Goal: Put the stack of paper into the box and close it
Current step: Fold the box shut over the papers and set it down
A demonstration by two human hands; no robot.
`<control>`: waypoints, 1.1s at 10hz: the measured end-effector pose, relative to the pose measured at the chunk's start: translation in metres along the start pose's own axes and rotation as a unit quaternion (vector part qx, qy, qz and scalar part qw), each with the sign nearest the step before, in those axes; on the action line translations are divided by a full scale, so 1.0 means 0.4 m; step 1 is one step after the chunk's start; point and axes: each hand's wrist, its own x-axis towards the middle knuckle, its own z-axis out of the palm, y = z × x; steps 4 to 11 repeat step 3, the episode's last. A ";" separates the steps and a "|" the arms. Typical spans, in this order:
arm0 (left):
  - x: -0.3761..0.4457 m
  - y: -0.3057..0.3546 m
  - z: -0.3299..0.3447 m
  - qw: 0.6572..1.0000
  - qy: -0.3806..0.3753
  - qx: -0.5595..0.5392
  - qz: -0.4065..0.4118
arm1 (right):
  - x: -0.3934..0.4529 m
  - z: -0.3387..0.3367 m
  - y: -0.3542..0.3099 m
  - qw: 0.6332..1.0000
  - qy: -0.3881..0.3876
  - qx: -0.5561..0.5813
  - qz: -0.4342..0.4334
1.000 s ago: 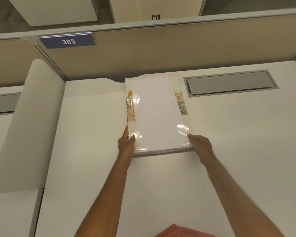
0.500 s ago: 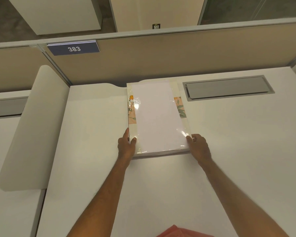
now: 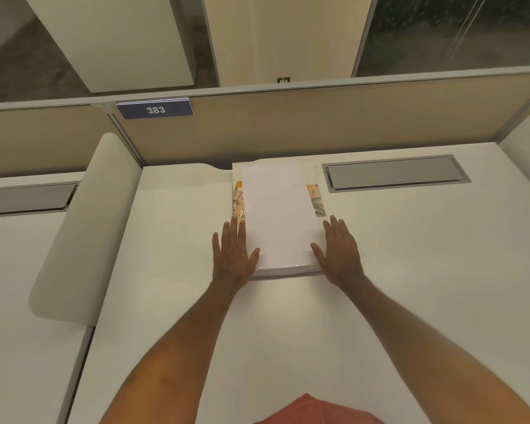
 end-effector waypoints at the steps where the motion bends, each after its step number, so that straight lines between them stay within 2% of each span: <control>1: -0.011 0.013 -0.010 0.999 0.006 0.022 0.024 | -0.004 -0.012 -0.002 0.999 -0.011 -0.034 -0.026; 2: -0.033 0.030 -0.031 0.995 0.018 0.058 0.074 | -0.024 -0.026 -0.013 0.997 -0.002 -0.057 -0.053; 3: -0.032 0.036 -0.039 0.994 0.033 0.067 0.083 | -0.022 -0.032 -0.018 0.997 0.015 -0.053 -0.058; 11: -0.032 0.036 -0.039 0.994 0.033 0.067 0.083 | -0.022 -0.032 -0.018 0.997 0.015 -0.053 -0.058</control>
